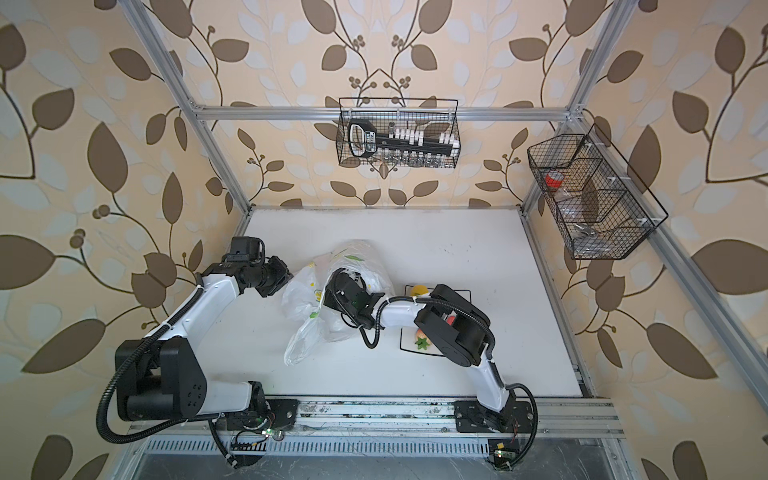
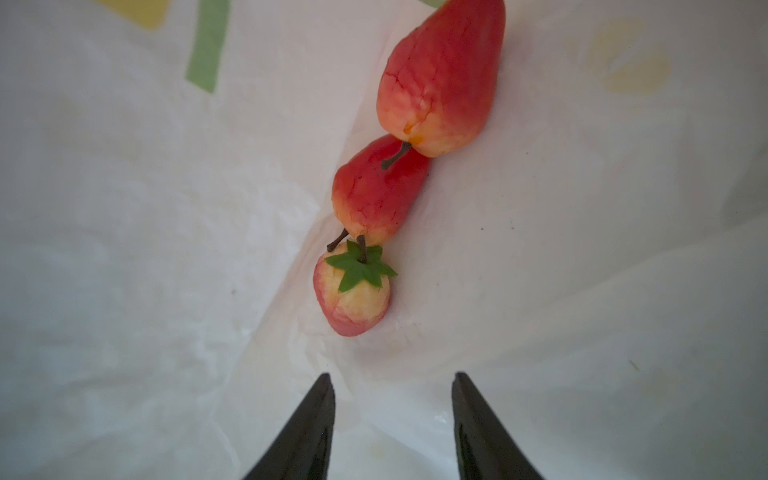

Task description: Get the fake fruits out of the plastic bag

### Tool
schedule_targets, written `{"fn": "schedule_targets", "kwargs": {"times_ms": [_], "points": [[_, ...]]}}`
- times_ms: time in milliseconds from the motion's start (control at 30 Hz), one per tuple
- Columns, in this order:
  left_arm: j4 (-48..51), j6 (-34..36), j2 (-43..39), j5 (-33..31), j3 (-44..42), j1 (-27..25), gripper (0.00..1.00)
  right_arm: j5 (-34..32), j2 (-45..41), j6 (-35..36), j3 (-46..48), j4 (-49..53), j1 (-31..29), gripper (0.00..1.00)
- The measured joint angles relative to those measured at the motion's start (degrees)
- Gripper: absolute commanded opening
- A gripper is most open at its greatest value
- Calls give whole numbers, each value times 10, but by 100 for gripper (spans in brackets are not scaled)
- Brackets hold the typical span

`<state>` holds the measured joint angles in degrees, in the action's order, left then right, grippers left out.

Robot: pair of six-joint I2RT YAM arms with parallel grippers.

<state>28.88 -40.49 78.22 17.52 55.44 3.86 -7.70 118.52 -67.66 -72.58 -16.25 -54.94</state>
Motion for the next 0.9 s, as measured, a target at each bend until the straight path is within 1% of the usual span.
{"fn": "schedule_targets", "kwargs": {"times_ms": [67, 333, 467, 567, 733, 833, 900], "points": [[-2, 1, 4, 4, 0, 0, 0, 0, 0, 2, 0, 2, 0, 47], [-3, 18, 2, 30, 1, 0, 0, -5, -7, 2, 15, 2, 6, 47], [13, 38, -22, 35, 16, -9, 0, -14, -23, 3, 40, 3, 19, 47], [34, 60, -49, 28, 56, -42, 0, -19, -35, 4, 51, 2, 28, 47], [57, 90, -94, 4, 118, -126, 0, -24, -50, 4, 66, 2, 31, 47], [71, 104, -116, -9, 128, -164, 0, -29, -57, 4, 75, 3, 31, 47], [82, 113, -130, -17, 127, -175, 0, -33, -59, 6, 75, 4, 31, 48]]}}
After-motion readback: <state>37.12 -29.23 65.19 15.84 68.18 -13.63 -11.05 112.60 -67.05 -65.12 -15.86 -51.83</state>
